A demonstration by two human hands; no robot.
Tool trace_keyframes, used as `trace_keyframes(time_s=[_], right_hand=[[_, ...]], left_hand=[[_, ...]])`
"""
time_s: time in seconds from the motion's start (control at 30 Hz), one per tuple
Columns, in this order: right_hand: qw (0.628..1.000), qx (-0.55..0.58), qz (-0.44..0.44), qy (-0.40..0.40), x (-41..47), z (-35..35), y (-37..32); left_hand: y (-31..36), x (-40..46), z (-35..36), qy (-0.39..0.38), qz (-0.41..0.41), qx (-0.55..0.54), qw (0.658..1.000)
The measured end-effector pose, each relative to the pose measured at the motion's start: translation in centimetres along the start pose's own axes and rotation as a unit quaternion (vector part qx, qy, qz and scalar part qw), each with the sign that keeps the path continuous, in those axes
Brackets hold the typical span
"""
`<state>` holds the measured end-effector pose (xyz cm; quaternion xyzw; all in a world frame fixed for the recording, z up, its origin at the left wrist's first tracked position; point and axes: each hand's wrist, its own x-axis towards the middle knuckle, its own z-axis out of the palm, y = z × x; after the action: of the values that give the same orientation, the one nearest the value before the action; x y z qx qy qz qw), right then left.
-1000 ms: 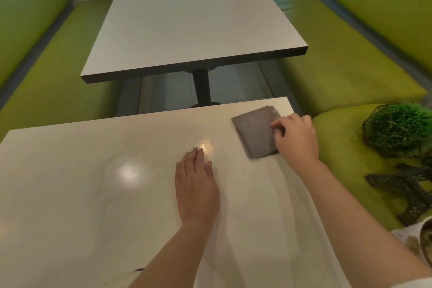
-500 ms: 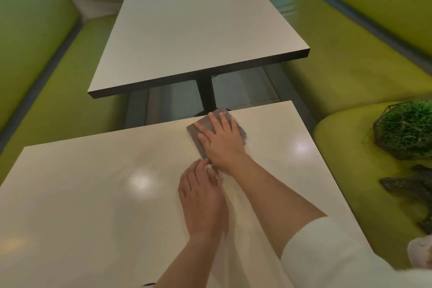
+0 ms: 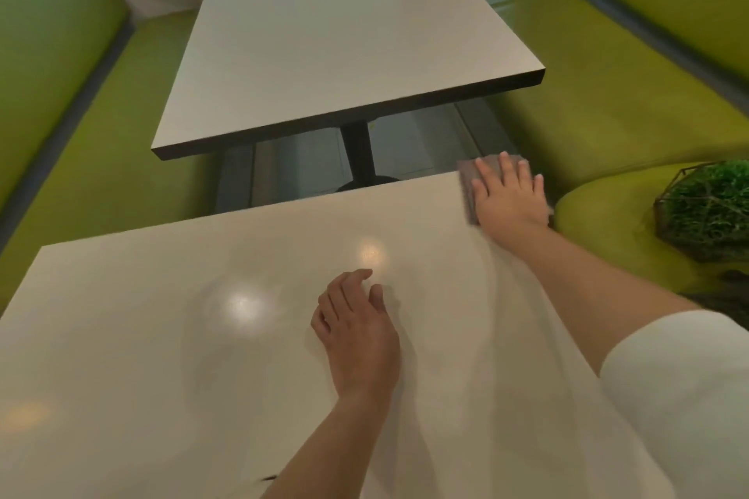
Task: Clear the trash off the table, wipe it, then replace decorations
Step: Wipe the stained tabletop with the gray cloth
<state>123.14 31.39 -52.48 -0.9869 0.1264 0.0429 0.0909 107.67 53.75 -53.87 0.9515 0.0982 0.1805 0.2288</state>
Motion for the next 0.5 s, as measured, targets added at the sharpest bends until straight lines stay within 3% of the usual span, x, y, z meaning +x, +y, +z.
trace_keyframes(time_s=[0.1, 0.37, 0.5], right_hand=[[1.0, -0.021, 0.0, 0.003, -1.2, 0.3, -2.7], [0.971, 0.006, -0.237, -0.033, -7.6, 3.1, -16.2], [0.953, 0.036, -0.296, -0.047, -10.0, 4.1, -18.8]], left_hand=[[0.3, 0.2, -0.2, 0.002, -0.017, -0.034, 0.999], [0.4, 0.8, -2.7, 0.079, -0.09, -0.249, 0.961], [-2.1, 0.6, -5.3, 0.095, -0.13, -0.229, 0.96]])
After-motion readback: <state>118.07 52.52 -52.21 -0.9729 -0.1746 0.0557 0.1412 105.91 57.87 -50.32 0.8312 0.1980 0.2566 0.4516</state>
